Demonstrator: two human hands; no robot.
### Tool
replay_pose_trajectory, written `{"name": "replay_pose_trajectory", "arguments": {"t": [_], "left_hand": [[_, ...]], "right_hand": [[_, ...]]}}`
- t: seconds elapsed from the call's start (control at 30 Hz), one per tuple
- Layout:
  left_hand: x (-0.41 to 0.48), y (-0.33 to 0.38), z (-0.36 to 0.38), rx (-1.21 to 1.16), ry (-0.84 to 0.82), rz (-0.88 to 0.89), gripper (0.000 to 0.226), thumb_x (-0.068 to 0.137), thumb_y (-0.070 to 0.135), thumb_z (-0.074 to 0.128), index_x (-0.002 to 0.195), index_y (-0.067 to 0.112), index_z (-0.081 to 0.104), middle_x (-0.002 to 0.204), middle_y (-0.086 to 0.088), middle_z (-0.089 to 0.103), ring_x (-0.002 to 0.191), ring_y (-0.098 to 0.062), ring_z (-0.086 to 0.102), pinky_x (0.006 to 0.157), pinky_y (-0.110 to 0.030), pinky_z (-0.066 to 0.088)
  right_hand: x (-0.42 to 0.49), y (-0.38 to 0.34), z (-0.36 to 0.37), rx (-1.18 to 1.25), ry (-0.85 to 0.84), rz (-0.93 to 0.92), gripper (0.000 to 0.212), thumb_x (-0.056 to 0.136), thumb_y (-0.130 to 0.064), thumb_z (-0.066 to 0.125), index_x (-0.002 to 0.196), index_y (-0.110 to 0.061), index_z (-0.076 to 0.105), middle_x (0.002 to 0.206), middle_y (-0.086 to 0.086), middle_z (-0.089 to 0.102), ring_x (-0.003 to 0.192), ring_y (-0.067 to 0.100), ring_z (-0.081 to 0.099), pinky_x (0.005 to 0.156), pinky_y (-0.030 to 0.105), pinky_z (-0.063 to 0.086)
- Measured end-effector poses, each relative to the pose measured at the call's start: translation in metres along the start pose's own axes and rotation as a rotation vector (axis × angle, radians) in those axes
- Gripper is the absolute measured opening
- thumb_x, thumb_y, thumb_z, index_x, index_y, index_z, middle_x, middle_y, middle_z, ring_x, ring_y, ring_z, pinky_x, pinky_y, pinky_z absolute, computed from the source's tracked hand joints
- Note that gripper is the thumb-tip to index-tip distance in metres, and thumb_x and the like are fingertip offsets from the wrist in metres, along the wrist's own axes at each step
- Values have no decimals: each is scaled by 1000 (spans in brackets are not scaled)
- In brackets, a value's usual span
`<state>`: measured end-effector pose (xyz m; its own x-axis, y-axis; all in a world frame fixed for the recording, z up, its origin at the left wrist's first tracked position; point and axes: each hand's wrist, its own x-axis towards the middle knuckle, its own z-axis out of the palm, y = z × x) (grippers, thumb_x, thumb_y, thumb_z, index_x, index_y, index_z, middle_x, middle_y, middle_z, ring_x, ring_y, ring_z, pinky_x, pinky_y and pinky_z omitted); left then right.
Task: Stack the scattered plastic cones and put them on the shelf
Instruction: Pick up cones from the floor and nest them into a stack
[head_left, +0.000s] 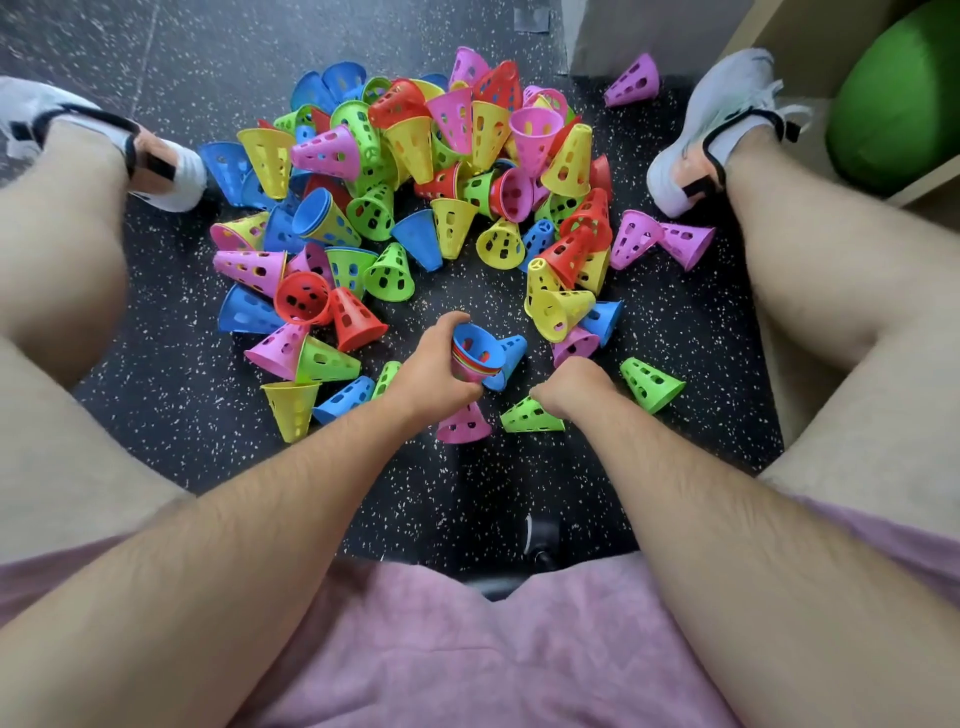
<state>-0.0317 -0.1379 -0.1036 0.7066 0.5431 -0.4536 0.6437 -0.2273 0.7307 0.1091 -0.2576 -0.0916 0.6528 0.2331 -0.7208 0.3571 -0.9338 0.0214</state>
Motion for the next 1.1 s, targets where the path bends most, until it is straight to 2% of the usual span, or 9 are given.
{"name": "replay_pose_trajectory", "arguments": {"t": [0.2, 0.33, 0.47, 0.6, 0.73, 0.8, 0.9, 1.0, 1.1], "left_hand": [[-10, -3, -3, 20, -27, -3, 85, 81, 12, 74, 150, 36, 32, 129, 1, 56, 84, -10, 67, 51, -12, 45], [-12, -4, -6, 18, -32, -16, 85, 81, 8, 72, 151, 34, 32, 121, 1, 62, 78, -8, 67, 48, -10, 43], [-11, -1, -7, -7, -35, -16, 85, 82, 4, 70, 152, 34, 33, 116, 2, 64, 72, -8, 65, 45, -11, 43], [-9, 0, -5, -36, -20, 9, 87, 82, 6, 74, 153, 35, 32, 113, 3, 67, 71, -3, 63, 48, -10, 45], [-10, 3, -3, -132, -22, 50, 82, 86, 1, 77, 152, 31, 37, 113, 9, 68, 82, 13, 67, 68, -7, 51], [-9, 2, -2, -230, -24, 36, 86, 88, -1, 75, 155, 31, 32, 107, 8, 73, 85, 7, 72, 81, -14, 55], [-7, 2, -1, -189, 8, 36, 104, 84, 8, 81, 160, 40, 18, 100, 14, 73, 85, 5, 71, 78, -13, 49], [-5, 1, -3, -111, 8, 70, 97, 79, 25, 89, 156, 40, 31, 117, 8, 68, 94, -3, 66, 85, -26, 51], [-4, -3, -4, -52, 20, 72, 85, 79, 33, 89, 149, 32, 41, 120, 7, 65, 98, -8, 64, 75, -14, 45]], "right_hand": [[-7, -2, -5, -9, 74, -57, 25, 94, -18, 55, 116, -8, 59, 101, 10, 61, 87, 29, 57, 67, 35, 45], [-23, 3, -32, 24, 364, -240, 17, 98, -23, 50, 112, -17, 57, 114, 8, 59, 103, 32, 57, 73, 37, 43], [-33, 4, -42, 120, 605, -458, 19, 103, -29, 46, 112, -15, 56, 111, 8, 55, 103, 32, 53, 77, 40, 44], [-35, -4, -34, 316, 467, -642, 16, 103, -28, 49, 109, -16, 58, 103, 7, 53, 96, 28, 52, 81, 40, 45], [-38, -11, -24, 372, 316, -682, 16, 102, -31, 54, 110, -22, 65, 101, 6, 60, 92, 24, 55, 80, 36, 45], [-39, -12, -23, 423, 265, -697, 18, 102, -30, 54, 112, -23, 67, 101, 4, 64, 92, 21, 57, 82, 36, 47], [-40, -12, -22, 490, 169, -690, 19, 103, -30, 52, 114, -26, 68, 100, -2, 66, 85, 14, 58, 77, 32, 49], [-39, -10, -19, 447, 104, -677, 19, 102, -33, 52, 114, -35, 67, 100, -4, 67, 80, 15, 59, 69, 30, 49], [-37, -12, -13, 499, 59, -644, 18, 102, -33, 50, 118, -36, 60, 111, -7, 64, 93, 15, 62, 73, 30, 50]]}}
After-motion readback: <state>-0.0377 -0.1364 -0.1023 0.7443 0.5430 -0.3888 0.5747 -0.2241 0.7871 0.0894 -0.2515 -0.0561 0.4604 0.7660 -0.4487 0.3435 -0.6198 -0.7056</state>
